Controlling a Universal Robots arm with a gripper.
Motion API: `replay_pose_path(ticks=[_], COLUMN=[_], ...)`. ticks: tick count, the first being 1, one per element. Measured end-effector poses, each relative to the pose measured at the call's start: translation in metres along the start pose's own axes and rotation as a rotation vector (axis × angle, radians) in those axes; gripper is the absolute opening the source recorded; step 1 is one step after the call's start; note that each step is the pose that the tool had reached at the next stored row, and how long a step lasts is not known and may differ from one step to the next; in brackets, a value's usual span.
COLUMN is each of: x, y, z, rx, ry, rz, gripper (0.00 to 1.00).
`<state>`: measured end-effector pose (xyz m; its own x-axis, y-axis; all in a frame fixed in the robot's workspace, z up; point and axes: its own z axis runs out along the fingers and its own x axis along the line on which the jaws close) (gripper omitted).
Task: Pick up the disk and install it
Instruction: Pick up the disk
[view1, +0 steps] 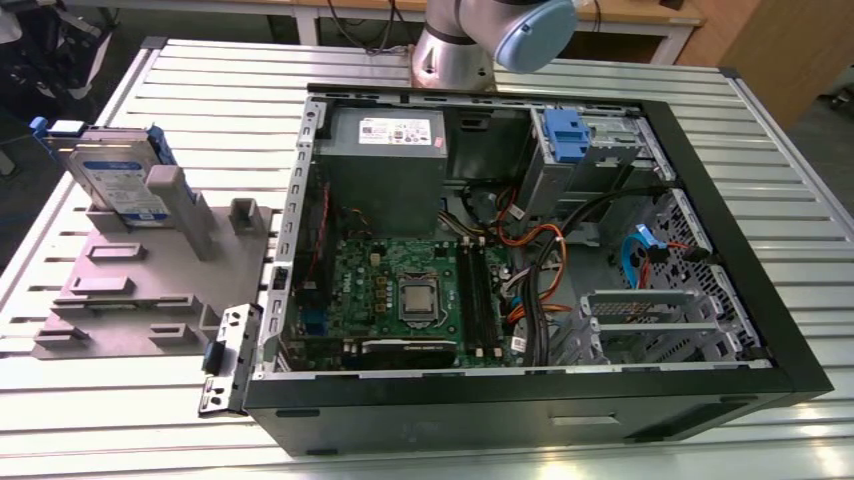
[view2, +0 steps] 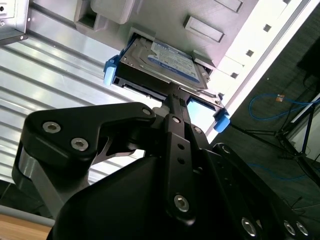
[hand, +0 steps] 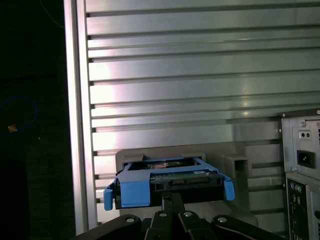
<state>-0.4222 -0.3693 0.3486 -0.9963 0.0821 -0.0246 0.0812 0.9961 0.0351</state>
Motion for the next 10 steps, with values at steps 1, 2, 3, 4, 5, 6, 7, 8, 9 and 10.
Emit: replay_pose_path(ticks=[1,2,3,4,5,6,7,8,9,10], x=[0.0000,0.0000,0.0000,0.0000,0.0000,0.0000,0.0000,0.0000,-0.0001,-0.0001], y=[0.0000,0.0000,0.0000,0.0000,0.0000,0.0000,0.0000,0.0000,0.0001,0.0001], z=[-0.0001,-0.0003,-0.0006,-0.0008,-0.0008,-0.0009,-0.0013,-0.0018,-0.0023,-0.0030], rx=[0.0000,0.0001,0.0001,0.0001,0.0001,0.0001,0.0003,0.0003,0.0002,0.0002], ry=[0.0000,0.0001,0.0001,0.0002,0.0001,0.0002,0.0004,0.0005,0.0003,0.0003], rz=[0.000,0.000,0.000,0.000,0.000,0.000,0.000,0.000,0.000,0.000], gripper=[0.11,0.11,0.11,0.11,0.11,0.11,0.11,0.11,0.11,0.11])
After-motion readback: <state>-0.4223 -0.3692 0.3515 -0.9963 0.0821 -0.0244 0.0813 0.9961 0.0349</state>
